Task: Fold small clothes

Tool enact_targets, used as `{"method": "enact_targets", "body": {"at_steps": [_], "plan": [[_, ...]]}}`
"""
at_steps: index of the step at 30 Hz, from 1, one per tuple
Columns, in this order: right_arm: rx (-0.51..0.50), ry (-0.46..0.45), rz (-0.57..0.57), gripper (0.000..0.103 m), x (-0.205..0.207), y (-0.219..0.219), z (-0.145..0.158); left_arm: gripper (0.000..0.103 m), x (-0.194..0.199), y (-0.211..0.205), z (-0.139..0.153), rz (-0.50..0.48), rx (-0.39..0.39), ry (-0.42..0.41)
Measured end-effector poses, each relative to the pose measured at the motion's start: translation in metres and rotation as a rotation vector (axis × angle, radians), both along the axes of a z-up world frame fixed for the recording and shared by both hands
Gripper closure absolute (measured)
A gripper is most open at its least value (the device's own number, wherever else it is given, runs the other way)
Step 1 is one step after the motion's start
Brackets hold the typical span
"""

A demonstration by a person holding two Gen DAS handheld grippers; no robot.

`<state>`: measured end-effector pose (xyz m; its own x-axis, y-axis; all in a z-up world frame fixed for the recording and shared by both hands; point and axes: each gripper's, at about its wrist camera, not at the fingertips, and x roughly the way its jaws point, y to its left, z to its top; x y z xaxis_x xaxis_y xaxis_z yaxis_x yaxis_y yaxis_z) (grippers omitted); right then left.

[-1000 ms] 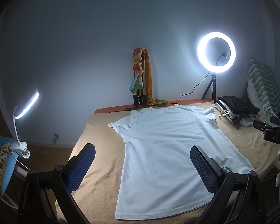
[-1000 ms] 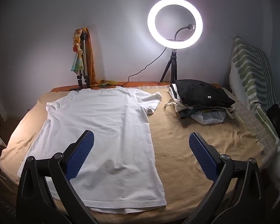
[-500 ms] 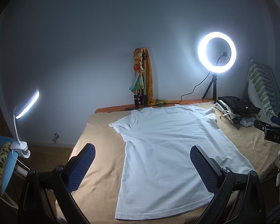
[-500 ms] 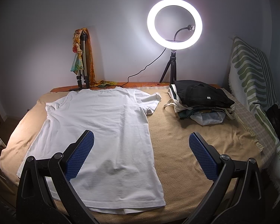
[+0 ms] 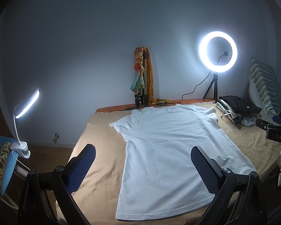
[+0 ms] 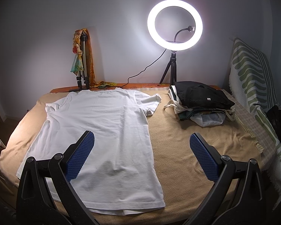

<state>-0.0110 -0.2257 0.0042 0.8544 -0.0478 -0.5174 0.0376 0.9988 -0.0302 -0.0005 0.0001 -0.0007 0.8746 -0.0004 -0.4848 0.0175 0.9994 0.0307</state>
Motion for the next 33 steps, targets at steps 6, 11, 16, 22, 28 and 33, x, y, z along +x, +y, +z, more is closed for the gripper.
{"method": "enact_targets", "body": {"at_steps": [6, 11, 16, 22, 28, 33], "plan": [[-0.001, -0.001, 0.000, 0.000, 0.000, -0.001, 0.000, 0.000, -0.002, 0.001, -0.001, 0.000, 0.000, 0.002], [0.000, -0.001, 0.000, 0.000, 0.000, 0.000, -0.001, 0.000, -0.001, 0.006, -0.004, 0.002, -0.001, 0.004], [-0.001, -0.002, 0.001, 0.000, -0.001, 0.000, -0.001, 0.000, 0.001, 0.006, -0.007, 0.006, -0.004, 0.016], [-0.001, -0.002, 0.001, 0.000, 0.000, 0.000, -0.001, 0.000, 0.002, 0.008, -0.009, 0.008, -0.016, 0.041], [-0.001, -0.002, 0.001, 0.000, 0.000, 0.000, -0.001, 0.000, 0.002, 0.014, -0.013, 0.017, -0.033, 0.052], [0.006, -0.004, 0.011, 0.000, 0.002, 0.004, -0.003, 0.000, 0.004, 0.022, -0.018, 0.034, -0.056, 0.055]]}}
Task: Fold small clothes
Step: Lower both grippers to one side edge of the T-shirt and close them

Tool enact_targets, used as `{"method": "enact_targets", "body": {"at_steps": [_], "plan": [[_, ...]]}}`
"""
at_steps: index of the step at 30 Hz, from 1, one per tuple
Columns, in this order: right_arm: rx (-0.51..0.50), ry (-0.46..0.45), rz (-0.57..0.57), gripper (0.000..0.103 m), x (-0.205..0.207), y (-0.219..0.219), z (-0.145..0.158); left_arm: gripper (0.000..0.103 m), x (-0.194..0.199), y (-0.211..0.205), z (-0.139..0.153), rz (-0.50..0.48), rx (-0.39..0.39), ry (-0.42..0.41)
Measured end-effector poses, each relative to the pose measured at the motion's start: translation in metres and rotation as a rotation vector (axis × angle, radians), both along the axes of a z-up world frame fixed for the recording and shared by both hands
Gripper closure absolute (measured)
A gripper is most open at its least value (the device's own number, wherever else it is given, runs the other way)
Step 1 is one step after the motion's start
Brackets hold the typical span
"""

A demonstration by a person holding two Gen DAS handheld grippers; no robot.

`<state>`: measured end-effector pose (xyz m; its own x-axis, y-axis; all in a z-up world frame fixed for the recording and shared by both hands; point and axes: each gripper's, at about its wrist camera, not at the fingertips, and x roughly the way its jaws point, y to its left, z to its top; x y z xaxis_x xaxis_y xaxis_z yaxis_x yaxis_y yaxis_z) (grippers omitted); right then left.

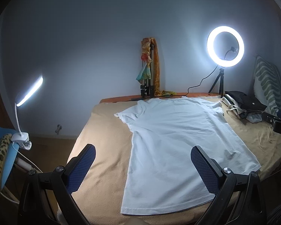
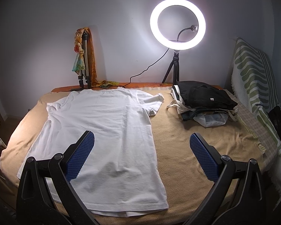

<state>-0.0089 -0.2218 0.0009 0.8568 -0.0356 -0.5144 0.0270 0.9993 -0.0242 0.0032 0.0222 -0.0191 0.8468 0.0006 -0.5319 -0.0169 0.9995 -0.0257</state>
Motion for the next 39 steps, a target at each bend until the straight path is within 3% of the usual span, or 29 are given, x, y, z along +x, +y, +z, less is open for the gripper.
{"method": "enact_targets", "body": {"at_steps": [7, 11, 13, 16, 18, 23, 28, 31, 37, 39], "plan": [[0.015, 0.012, 0.063, 0.000, 0.018, 0.011, 0.005, 0.008, -0.003, 0.024, -0.019, 0.053, -0.085, 0.030], [0.035, 0.023, 0.149, 0.000, 0.034, 0.025, 0.016, 0.017, -0.007, 0.047, -0.041, 0.111, -0.178, 0.114], [0.034, 0.023, 0.194, 0.000, 0.044, 0.038, 0.023, 0.021, -0.009, 0.054, -0.054, 0.132, -0.189, 0.165], [0.037, 0.044, 0.284, 0.012, 0.063, 0.067, 0.034, 0.030, -0.010, 0.060, -0.073, 0.155, -0.202, 0.242], [0.040, 0.055, 0.336, 0.013, 0.077, 0.087, 0.041, 0.036, -0.010, 0.063, -0.087, 0.164, -0.228, 0.277], [0.100, 0.111, 0.451, 0.026, 0.111, 0.131, 0.054, 0.042, -0.005, 0.067, -0.111, 0.169, -0.293, 0.317], [0.128, 0.149, 0.538, 0.028, 0.147, 0.182, 0.061, 0.046, 0.008, 0.069, -0.133, 0.164, -0.347, 0.347], [0.162, 0.201, 0.569, 0.034, 0.175, 0.215, 0.056, 0.048, 0.008, 0.075, -0.142, 0.173, -0.431, 0.365], [0.162, 0.327, 0.598, 0.035, 0.242, 0.287, 0.014, 0.060, 0.014, 0.070, -0.154, 0.170, -0.436, 0.377], [0.147, 0.365, 0.598, 0.035, 0.261, 0.310, -0.005, 0.072, 0.016, 0.070, -0.154, 0.172, -0.423, 0.375]]}}
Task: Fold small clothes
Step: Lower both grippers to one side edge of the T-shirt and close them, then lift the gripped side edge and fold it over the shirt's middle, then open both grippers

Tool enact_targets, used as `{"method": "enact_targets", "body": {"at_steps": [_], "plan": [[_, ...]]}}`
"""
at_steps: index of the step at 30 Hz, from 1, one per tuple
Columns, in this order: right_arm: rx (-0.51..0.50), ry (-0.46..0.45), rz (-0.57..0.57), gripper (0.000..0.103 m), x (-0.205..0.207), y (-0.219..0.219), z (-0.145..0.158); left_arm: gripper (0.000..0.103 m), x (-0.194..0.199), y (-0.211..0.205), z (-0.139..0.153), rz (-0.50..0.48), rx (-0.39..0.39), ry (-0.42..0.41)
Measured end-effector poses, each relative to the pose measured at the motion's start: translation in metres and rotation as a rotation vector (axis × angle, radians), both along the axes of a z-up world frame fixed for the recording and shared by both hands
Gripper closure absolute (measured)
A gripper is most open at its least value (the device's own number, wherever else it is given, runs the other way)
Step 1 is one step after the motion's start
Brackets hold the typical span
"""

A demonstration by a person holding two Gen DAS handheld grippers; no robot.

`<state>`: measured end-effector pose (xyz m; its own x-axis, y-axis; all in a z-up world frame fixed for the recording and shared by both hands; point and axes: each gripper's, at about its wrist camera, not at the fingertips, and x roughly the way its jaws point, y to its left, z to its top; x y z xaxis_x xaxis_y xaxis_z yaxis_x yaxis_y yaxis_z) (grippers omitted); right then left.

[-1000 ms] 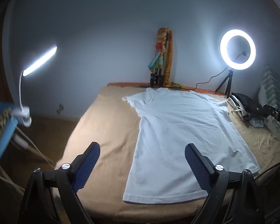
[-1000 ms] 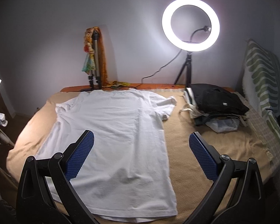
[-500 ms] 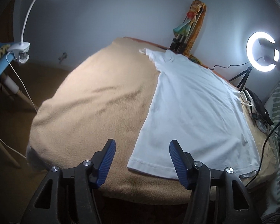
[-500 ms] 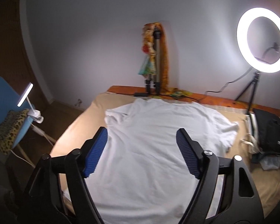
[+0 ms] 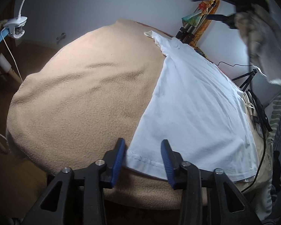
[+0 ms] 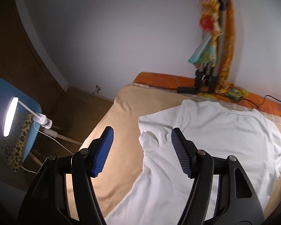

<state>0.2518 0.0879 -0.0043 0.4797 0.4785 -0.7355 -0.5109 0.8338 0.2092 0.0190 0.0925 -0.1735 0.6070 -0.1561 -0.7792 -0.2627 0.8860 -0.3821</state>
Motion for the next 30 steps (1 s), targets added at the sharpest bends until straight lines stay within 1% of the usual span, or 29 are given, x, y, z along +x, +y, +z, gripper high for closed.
{"method": "enact_targets", "body": {"at_steps": [1, 3, 4, 5, 6, 8, 10, 12, 15, 18, 20, 21, 22, 23, 26, 30], "plan": [[-0.012, 0.017, 0.004, 0.036, 0.009, 0.011, -0.011, 0.075, 0.001, 0.002, -0.001, 0.004, -0.005, -0.004], [-0.037, 0.043, 0.008, 0.036, 0.028, 0.031, -0.031, 0.087, 0.002, 0.006, -0.003, 0.009, -0.033, -0.009], [-0.051, 0.055, 0.009, 0.037, 0.036, 0.040, -0.041, 0.088, 0.002, 0.008, -0.004, 0.011, -0.052, -0.011], [-0.063, 0.066, 0.010, 0.038, 0.046, 0.049, -0.052, 0.095, 0.003, 0.011, -0.005, 0.011, -0.072, -0.012], [-0.072, 0.077, 0.012, 0.039, 0.053, 0.056, -0.062, 0.099, 0.003, 0.013, -0.006, 0.009, -0.096, -0.014], [-0.096, 0.100, 0.014, 0.039, 0.066, 0.071, -0.082, 0.101, 0.003, 0.018, -0.006, 0.013, -0.137, -0.020], [-0.129, 0.115, 0.025, 0.041, 0.075, 0.086, -0.100, 0.102, 0.003, 0.021, -0.007, 0.015, -0.158, -0.022], [-0.181, 0.117, 0.046, 0.044, 0.083, 0.101, -0.117, 0.102, 0.002, 0.022, -0.006, 0.016, -0.162, -0.025], [-0.261, 0.104, 0.059, 0.048, 0.091, 0.117, -0.134, 0.103, 0.003, 0.022, -0.005, 0.009, -0.154, -0.028], [-0.309, 0.108, 0.055, 0.056, 0.100, 0.122, -0.147, 0.103, 0.004, 0.023, -0.003, 0.009, -0.153, -0.034], [-0.334, 0.115, 0.054, 0.074, 0.104, 0.120, -0.156, 0.103, 0.004, 0.023, -0.001, 0.009, -0.150, -0.038], [-0.331, 0.104, 0.060, 0.075, 0.104, 0.119, -0.156, 0.103, 0.004, 0.024, -0.001, 0.008, -0.151, -0.039], [-0.321, 0.098, 0.076, 0.087, 0.103, 0.118, -0.154, 0.103, 0.004, 0.023, 0.000, 0.006, -0.154, -0.043], [-0.325, 0.095, 0.079, 0.095, 0.103, 0.115, -0.153, 0.103, 0.004, 0.023, 0.001, 0.004, -0.151, -0.046], [-0.298, 0.094, 0.078, 0.097, 0.105, 0.103, -0.145, 0.103, 0.003, 0.022, 0.008, -0.012, -0.126, -0.061], [-0.220, 0.064, 0.056, 0.098, 0.109, 0.082, -0.123, 0.103, 0.002, 0.012, 0.019, -0.048, -0.100, -0.095]]}}
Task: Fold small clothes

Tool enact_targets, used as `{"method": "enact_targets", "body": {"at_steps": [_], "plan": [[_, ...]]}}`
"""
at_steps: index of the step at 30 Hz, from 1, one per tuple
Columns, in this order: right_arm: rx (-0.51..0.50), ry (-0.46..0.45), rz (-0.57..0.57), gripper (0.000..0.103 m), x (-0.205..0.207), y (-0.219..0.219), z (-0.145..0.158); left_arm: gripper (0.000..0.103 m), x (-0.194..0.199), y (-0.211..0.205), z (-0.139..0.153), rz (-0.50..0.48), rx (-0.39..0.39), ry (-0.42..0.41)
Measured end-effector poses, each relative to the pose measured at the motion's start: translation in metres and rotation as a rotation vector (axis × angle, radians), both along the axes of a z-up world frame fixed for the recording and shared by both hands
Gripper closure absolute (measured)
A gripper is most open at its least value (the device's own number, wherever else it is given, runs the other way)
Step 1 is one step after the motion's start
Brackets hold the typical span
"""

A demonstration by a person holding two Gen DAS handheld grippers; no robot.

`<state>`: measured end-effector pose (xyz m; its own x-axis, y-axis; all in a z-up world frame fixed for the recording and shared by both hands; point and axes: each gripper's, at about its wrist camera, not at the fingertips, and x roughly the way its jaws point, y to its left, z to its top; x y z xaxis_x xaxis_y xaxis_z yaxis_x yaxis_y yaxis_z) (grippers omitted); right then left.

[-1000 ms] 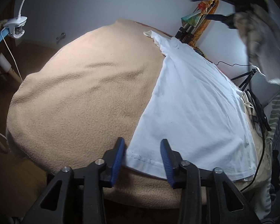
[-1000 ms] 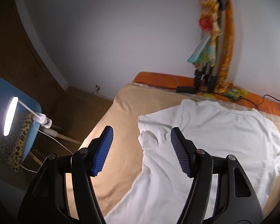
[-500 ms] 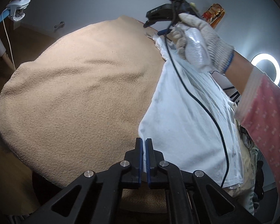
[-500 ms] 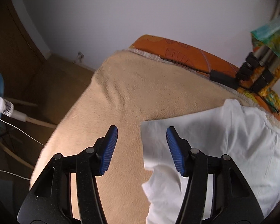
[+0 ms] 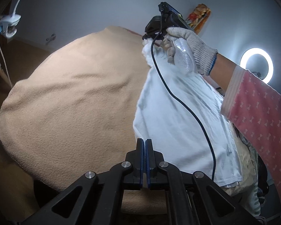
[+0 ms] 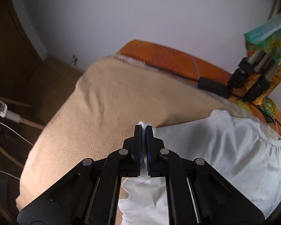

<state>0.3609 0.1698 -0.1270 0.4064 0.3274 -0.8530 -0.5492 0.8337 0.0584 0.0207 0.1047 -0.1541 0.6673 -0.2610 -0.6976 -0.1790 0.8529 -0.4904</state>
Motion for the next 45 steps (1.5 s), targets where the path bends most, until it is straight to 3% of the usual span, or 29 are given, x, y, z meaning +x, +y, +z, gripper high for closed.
{"method": "enact_targets", "body": {"at_steps": [8, 15, 23, 30, 31, 33, 34, 35, 36, 45], "plan": [[0.110, -0.035, -0.089, 0.098, 0.013, -0.068, 0.039, 0.103, -0.001, -0.024, 0.025, -0.072, 0.022, -0.075], [0.165, -0.046, -0.179, 0.098, 0.028, -0.147, 0.054, 0.103, 0.004, -0.063, 0.034, -0.188, 0.035, -0.099], [0.158, -0.010, -0.299, 0.098, 0.041, -0.227, 0.034, 0.103, 0.017, -0.112, 0.025, -0.319, 0.042, -0.058], [0.123, 0.016, -0.326, 0.098, 0.048, -0.238, 0.015, 0.103, 0.021, -0.130, 0.019, -0.376, 0.053, -0.037], [0.130, 0.025, -0.331, 0.096, 0.049, -0.240, 0.013, 0.103, 0.021, -0.131, 0.019, -0.383, 0.049, -0.036], [0.135, 0.030, -0.350, 0.078, 0.050, -0.244, 0.011, 0.098, 0.019, -0.132, 0.020, -0.398, 0.050, -0.039], [0.134, 0.018, -0.358, 0.060, 0.049, -0.247, 0.012, 0.094, 0.018, -0.134, 0.020, -0.407, 0.053, -0.041], [0.132, -0.004, -0.368, 0.050, 0.046, -0.250, 0.015, 0.083, 0.016, -0.133, 0.022, -0.414, 0.054, -0.041], [0.134, -0.024, -0.371, 0.050, 0.043, -0.254, 0.019, 0.076, 0.014, -0.133, 0.023, -0.423, 0.050, -0.047], [0.209, -0.094, -0.388, 0.050, -0.006, -0.318, 0.069, 0.076, -0.020, -0.138, 0.049, -0.481, 0.079, -0.131]]}}
